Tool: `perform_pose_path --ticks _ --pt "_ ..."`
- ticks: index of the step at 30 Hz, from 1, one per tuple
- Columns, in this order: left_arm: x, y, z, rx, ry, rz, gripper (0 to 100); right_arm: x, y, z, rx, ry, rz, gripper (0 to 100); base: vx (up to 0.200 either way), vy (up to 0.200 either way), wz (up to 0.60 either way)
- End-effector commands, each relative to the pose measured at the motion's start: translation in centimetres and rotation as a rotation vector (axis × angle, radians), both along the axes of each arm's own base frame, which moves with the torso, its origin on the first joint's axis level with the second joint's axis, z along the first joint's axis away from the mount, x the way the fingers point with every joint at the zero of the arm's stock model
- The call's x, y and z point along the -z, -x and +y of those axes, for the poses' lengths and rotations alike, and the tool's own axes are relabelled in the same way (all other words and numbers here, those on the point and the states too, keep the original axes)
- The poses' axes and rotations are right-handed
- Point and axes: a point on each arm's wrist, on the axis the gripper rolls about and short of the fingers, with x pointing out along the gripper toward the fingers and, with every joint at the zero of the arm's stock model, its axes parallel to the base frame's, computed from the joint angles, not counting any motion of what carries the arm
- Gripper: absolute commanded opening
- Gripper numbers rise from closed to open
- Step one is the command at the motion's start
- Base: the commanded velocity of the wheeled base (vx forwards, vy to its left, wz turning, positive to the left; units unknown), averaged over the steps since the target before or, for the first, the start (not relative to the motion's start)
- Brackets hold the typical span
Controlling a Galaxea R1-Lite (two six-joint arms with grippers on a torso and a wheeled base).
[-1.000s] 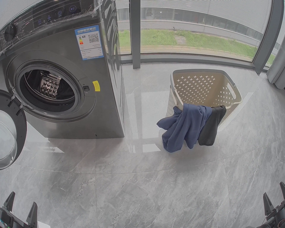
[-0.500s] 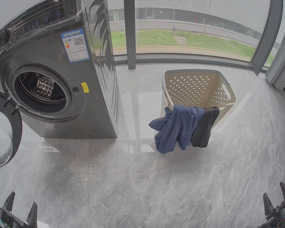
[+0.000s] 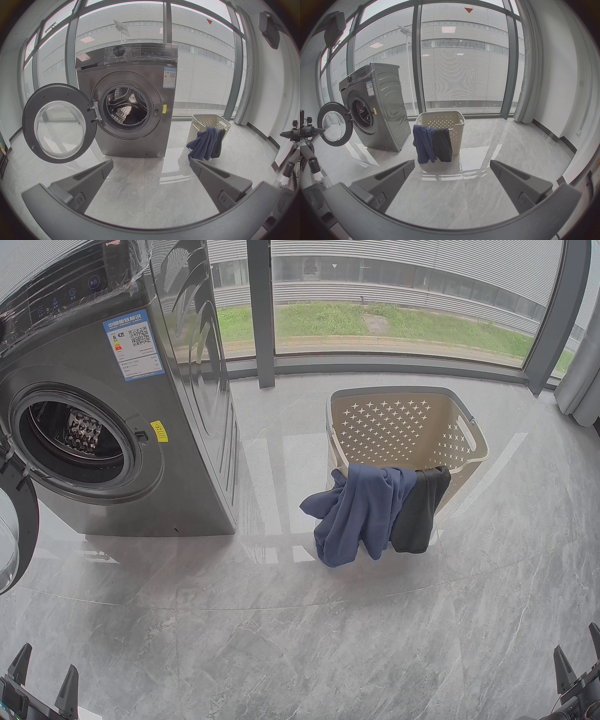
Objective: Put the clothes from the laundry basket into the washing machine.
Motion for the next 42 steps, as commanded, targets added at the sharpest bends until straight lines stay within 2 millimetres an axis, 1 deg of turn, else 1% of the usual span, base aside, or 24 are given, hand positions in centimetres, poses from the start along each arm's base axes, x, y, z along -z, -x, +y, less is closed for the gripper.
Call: perform_pose_path --ticks 1,4,25,31,40,42 --pt "0.48 -0.02 0.0 -0.001 0.002 0.003 100 0.48 0.0 0.0 0.0 0.0 0.0 100 0.0 0.0 0.0" --pt "0.48 -0.02 0.0 -0.001 0.002 0.003 100 0.48 0.0 0.0 0.0 0.0 0.0 100 0.0 0.0 0.0" --pt "0.48 -0.02 0.0 0.0 -0.004 0.003 100 0.48 0.0 0.0 0.0 0.0 0.0 100 0.0 -0.2 0.0" --pt "0.48 -0.02 -0.02 0.006 -0.003 0.003 100 0.48 0.0 0.0 0.0 0.0 0.0 100 0.0 0.0 0.0" --pt "0.48 -0.02 -0.01 0.003 0.0 0.003 100 0.48 0.0 0.0 0.0 0.002 0.0 100 0.2 0.0 0.0" --pt "0.48 -0.02 -0.01 0.003 0.0 0.003 100 0.48 0.0 0.0 0.0 0.002 0.0 100 0.0 0.0 0.0"
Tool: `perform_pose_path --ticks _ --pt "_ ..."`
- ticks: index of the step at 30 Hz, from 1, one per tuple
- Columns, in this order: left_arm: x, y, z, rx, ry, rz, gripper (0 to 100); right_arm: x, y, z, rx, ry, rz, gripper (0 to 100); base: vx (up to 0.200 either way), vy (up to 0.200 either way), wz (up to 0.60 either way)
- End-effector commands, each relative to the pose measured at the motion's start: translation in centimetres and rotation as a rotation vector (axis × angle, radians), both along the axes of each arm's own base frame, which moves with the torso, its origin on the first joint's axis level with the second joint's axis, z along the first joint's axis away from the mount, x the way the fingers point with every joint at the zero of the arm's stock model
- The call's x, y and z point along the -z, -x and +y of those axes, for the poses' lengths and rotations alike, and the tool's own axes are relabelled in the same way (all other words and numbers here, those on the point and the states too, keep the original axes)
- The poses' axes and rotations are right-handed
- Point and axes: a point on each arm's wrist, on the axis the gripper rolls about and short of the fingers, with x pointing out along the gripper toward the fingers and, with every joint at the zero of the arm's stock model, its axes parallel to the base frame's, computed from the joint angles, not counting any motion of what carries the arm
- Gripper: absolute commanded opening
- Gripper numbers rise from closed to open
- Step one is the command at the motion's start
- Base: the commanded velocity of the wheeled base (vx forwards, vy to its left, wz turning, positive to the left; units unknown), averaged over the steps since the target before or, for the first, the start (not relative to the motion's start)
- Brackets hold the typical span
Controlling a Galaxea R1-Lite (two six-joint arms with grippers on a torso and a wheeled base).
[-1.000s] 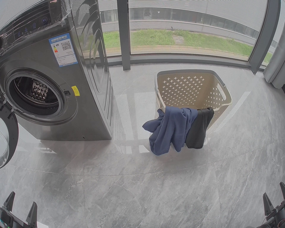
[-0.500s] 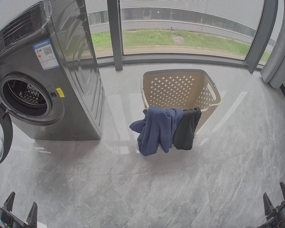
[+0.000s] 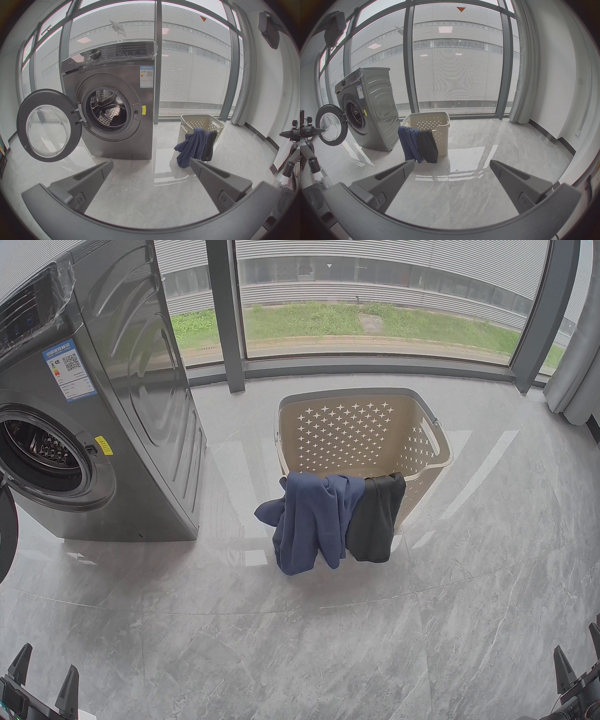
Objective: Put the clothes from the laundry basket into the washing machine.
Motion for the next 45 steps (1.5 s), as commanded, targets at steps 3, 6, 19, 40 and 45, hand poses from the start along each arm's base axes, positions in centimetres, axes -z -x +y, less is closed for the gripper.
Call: perform_pose_path --ticks 3,6,19,40,45 --pt "0.48 -0.02 0.0 0.001 0.001 0.003 100 0.48 0.0 0.0 0.0 0.001 0.0 100 0.0 0.0 0.0" --pt "0.48 -0.02 0.0 -0.003 0.001 0.003 100 0.48 0.0 0.0 0.001 0.001 0.0 100 0.0 0.0 0.0" --pt "0.48 -0.02 0.0 -0.003 0.001 0.003 100 0.48 0.0 0.0 0.001 0.002 0.0 100 0.0 -0.185 0.0" --pt "0.47 -0.01 0.0 0.001 -0.001 0.005 100 0.48 0.0 0.01 0.003 0.004 0.0 100 0.086 -0.029 0.0" --pt "0.47 -0.01 0.0 0.001 -0.001 0.005 100 0.48 0.0 0.01 0.003 0.004 0.0 100 0.2 0.0 0.0"
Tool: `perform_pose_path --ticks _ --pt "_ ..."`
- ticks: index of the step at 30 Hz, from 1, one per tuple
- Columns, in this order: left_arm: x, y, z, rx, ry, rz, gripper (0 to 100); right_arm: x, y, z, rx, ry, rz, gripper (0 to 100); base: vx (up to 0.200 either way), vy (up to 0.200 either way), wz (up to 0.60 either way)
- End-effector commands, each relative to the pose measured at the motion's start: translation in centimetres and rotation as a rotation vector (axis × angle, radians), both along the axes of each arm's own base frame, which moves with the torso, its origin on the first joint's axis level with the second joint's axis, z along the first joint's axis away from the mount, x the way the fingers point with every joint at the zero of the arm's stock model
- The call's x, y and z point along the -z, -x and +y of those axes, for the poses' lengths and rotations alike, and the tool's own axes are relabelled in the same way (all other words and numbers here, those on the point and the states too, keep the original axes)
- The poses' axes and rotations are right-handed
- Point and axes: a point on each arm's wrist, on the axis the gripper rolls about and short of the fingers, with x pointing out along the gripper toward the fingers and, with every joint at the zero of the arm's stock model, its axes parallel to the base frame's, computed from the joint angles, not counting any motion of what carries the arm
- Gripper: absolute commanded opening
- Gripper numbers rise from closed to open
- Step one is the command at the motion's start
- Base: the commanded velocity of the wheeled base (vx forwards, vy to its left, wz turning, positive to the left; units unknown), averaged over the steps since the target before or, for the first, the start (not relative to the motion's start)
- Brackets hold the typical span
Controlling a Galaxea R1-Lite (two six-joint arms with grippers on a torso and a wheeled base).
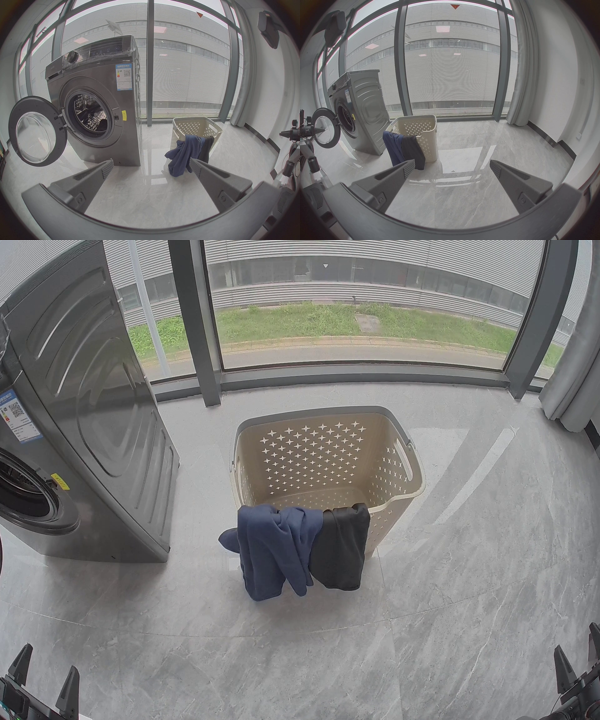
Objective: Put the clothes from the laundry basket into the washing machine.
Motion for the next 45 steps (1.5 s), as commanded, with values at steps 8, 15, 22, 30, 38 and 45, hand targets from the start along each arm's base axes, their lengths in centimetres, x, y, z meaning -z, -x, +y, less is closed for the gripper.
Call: perform_pose_path --ticks 8,15,22,30,38,45 --pt "0.4 0.0 0.0 -0.002 -0.001 0.002 100 -0.3 0.2 0.0 -0.015 0.016 -0.046 100 0.1 0.0 0.0" --pt "0.4 0.0 0.0 0.0 -0.002 0.0 100 -5.7 -0.8 0.0 -0.082 -0.055 -0.031 100 0.0 0.0 0.0" --pt "0.4 0.0 0.0 0.0 -0.002 0.0 100 -6.4 -6.7 0.6 -0.17 -0.129 0.195 100 0.0 0.0 0.0" --pt "0.4 0.0 0.0 0.0 -0.001 0.0 100 -5.7 -13.3 2.8 -0.26 -0.121 0.326 100 0.0 0.0 0.0" --pt "0.4 0.0 0.0 -0.002 0.005 0.0 100 -5.0 -15.9 5.9 -0.303 -0.214 0.391 100 0.0 0.0 0.0" --pt "0.4 0.0 0.0 -0.002 0.007 0.0 100 -4.6 -17.4 6.8 -0.294 -0.227 0.355 100 0.0 0.0 0.0"
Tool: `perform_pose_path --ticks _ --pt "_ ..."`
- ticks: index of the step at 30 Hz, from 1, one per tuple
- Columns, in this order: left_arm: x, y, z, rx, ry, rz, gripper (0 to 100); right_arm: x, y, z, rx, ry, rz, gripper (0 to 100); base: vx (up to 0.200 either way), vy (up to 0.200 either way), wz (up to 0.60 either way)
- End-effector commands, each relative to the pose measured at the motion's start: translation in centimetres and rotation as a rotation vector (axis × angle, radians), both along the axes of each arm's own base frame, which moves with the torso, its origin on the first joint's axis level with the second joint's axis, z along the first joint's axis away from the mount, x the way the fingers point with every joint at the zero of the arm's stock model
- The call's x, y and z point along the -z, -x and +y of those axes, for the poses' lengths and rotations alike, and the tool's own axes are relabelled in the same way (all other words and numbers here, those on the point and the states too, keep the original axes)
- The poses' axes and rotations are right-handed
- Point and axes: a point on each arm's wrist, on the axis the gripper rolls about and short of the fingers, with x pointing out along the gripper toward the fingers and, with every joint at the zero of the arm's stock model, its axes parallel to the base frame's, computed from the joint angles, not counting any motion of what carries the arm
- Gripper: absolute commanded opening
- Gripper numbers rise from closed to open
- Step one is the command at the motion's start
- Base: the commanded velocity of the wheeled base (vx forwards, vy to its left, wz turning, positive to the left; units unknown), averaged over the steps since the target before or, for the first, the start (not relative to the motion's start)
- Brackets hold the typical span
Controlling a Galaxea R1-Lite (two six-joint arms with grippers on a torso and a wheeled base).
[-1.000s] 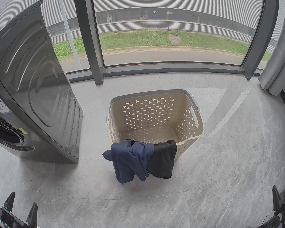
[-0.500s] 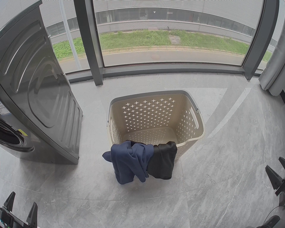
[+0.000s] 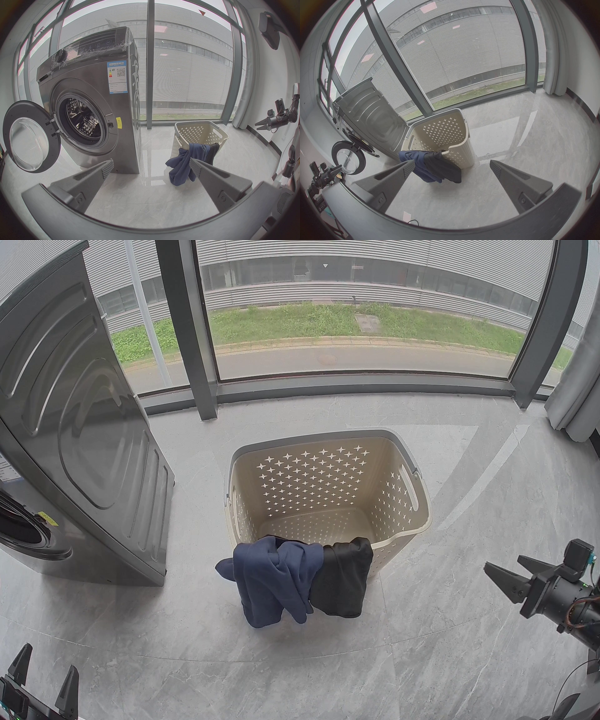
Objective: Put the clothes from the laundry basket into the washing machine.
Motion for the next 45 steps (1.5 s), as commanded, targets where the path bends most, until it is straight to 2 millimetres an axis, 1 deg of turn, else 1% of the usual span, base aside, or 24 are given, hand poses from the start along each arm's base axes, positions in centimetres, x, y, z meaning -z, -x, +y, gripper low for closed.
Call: perform_pose_path --ticks 1,4,7,11,12,15,17,18,22,23,26,27,32,36,37,38,39,41,42,45 --pt "0.5 0.0 0.0 -0.003 0.002 0.001 100 2.2 -2.0 1.7 -0.006 0.045 0.116 100 0.0 0.0 0.0" --pt "0.5 0.0 0.0 -0.001 0.002 0.003 100 2.4 -2.0 2.0 -0.008 0.054 0.12 100 0.0 0.0 0.0" --pt "0.5 0.0 0.0 -0.001 0.0 0.003 100 3.0 -2.7 2.8 -0.022 0.072 0.153 100 0.0 0.0 0.0" --pt "0.5 0.0 0.0 -0.001 0.002 0.003 100 3.7 -4.3 3.7 -0.002 0.091 0.165 100 0.0 0.0 0.0" --pt "0.5 0.0 0.0 -0.001 0.002 0.003 100 4.0 -4.7 4.2 0.003 0.101 0.163 100 0.0 0.0 0.0" --pt "0.5 0.0 0.0 -0.003 0.0 0.003 100 4.6 -5.1 5.4 -0.01 0.119 0.163 100 0.0 0.0 0.0" --pt "0.5 0.0 0.0 -0.001 0.0 0.003 100 4.7 -5.4 5.8 -0.012 0.122 0.162 100 0.0 0.0 0.0" --pt "0.5 0.0 0.0 -0.001 0.002 0.003 100 4.9 -6.0 6.5 -0.015 0.126 0.161 100 0.0 0.0 0.0" --pt "0.5 0.0 0.0 -0.001 0.0 0.003 100 5.0 -7.2 7.4 -0.019 0.129 0.161 100 0.0 0.0 0.0" --pt "0.5 0.0 0.0 -0.001 0.0 0.003 100 5.2 -7.6 8.0 -0.026 0.129 0.161 100 0.0 0.0 0.0" --pt "0.5 0.0 0.0 -0.001 0.0 0.003 100 5.3 -7.9 8.5 -0.036 0.13 0.163 100 0.0 0.0 0.0" --pt "0.5 0.0 0.0 -0.001 0.002 0.003 100 5.5 -8.0 8.9 -0.047 0.135 0.167 100 0.0 0.0 0.0" --pt "0.5 0.0 0.0 -0.001 0.0 0.003 100 6.2 -8.7 9.6 -0.037 0.149 0.179 100 0.0 0.0 0.0" --pt "0.5 0.0 0.0 -0.001 0.0 0.003 100 7.4 -10.1 11.5 -0.061 0.148 0.168 100 0.0 0.0 0.0" --pt "0.5 0.0 0.0 -0.003 0.0 0.003 100 7.5 -10.2 11.5 -0.061 0.148 0.165 100 0.0 0.0 0.0" --pt "0.5 0.0 0.0 -0.003 0.0 0.003 100 7.9 -10.8 12.1 -0.064 0.148 0.163 100 0.0 0.0 0.0" --pt "0.5 0.0 0.0 -0.001 0.0 0.003 100 8.3 -11.2 12.4 -0.063 0.15 0.165 100 0.0 0.0 0.0" --pt "0.5 0.0 0.0 -0.001 0.0 0.001 100 8.4 -11.3 12.5 -0.062 0.149 0.167 100 0.0 0.0 0.0" --pt "0.5 0.0 0.0 -0.003 -0.001 0.003 100 9.1 -12.1 13.1 -0.062 0.153 0.175 100 0.0 0.0 0.0" --pt "0.5 0.0 0.0 -0.001 -0.001 0.001 100 9.4 -12.6 13.4 -0.06 0.15 0.173 100 0.0 0.0 0.0"
